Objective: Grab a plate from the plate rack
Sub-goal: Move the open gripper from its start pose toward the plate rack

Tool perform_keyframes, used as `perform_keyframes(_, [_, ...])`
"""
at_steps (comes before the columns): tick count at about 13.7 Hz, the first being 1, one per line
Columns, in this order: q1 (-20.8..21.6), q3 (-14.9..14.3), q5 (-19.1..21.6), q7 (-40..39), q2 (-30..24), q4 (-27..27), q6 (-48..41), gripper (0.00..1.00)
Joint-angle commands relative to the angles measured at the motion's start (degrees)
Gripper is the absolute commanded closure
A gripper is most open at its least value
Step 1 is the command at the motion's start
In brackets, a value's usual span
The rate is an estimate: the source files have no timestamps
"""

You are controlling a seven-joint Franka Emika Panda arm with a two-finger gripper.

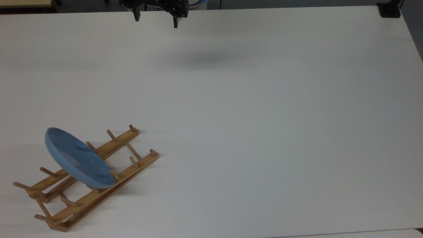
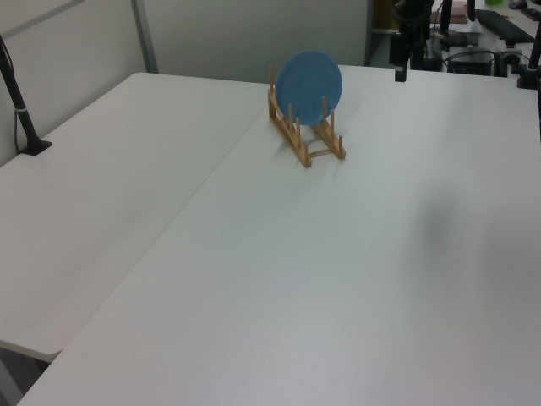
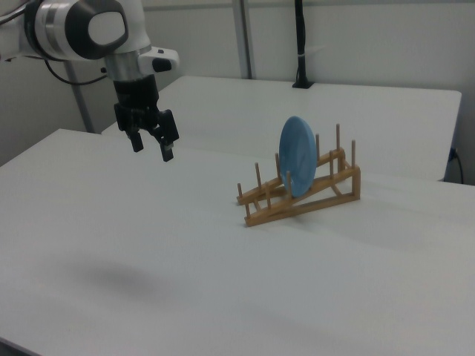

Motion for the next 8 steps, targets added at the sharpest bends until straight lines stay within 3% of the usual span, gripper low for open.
perform_keyframes(1, [-0.08,-0.1,1.33,-1.33,-1.42,-1.13,-0.42,0.0])
perform_keyframes(8, [-0.25,-0.19,1.15,-1.94,-1.33,-1.04,0.19,0.0])
